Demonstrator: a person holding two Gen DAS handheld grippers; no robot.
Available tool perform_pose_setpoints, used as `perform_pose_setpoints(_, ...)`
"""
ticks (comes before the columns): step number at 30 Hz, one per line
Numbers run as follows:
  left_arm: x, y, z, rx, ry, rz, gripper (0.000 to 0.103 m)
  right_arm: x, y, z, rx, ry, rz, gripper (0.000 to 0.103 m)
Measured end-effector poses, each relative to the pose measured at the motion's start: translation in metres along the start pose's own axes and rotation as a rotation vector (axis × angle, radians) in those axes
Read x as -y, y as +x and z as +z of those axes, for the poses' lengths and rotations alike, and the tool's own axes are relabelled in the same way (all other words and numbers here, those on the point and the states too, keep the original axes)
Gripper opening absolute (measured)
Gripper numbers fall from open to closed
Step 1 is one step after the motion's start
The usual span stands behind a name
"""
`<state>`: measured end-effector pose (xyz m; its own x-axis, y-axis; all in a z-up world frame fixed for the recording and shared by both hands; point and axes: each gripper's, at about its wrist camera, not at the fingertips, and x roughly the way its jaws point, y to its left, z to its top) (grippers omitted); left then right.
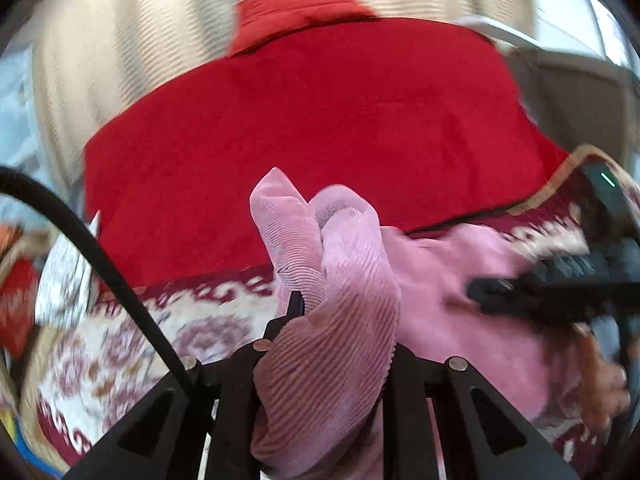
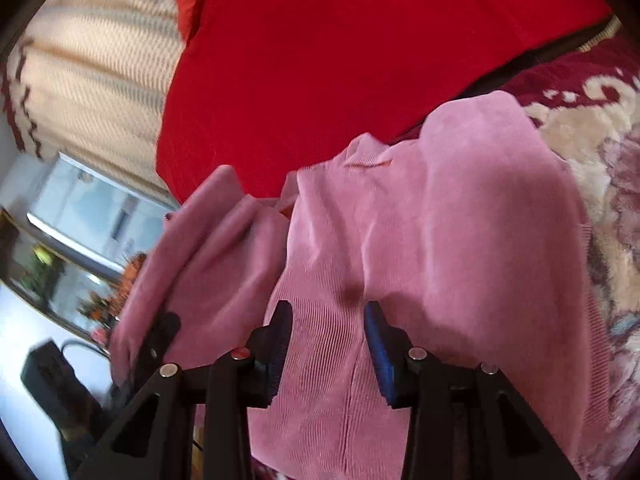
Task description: Fold large clothes
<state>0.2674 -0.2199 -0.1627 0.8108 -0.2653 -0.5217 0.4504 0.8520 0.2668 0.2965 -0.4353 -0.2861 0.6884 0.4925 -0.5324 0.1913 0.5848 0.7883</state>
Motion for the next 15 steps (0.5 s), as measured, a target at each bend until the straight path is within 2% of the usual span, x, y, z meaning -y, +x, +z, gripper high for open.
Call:
perform_pose_setpoints(3, 0.052, 0.001, -0.005, -0.003, 0.137, -0.030, 0.016, 0.019, -0.014, 0.006, 0.017, 0.078, 0.060, 0.042)
perform_pose_setpoints(5, 0.074, 0.007, -0.015, -0.005, 0.205, -0.027, 0.016, 0.034, -0.023, 0.012, 0.025, 0.154, 0.114, 0.061)
perform_pose_setpoints(6, 0.079, 0.009, -0.019, -0.009, 0.221, -0.028, 0.016, 0.040, -0.026, 0.014, 0.030, 0.182, 0.144, 0.063)
perform_pose_setpoints(8, 0.083, 0.012, -0.027, -0.010, 0.245, -0.020, 0.016, 0.049, -0.030, 0.021, 0.038, 0.219, 0.203, 0.072)
perform_pose_setpoints(10, 0.079, 0.012, -0.031, -0.002, 0.255, -0.025, 0.016, 0.049, -0.031, 0.028, 0.026, 0.203, 0.190, 0.078)
perform_pose_setpoints(12, 0.076, 0.011, -0.033, 0.006, 0.256, -0.042, 0.016, 0.042, -0.020, 0.035, -0.016, 0.158, 0.175, 0.082)
perform_pose_setpoints(15, 0.072, 0.012, -0.034, 0.009, 0.259, -0.062, 0.016, 0.036, 0.004, 0.038, -0.092, 0.130, 0.211, 0.085)
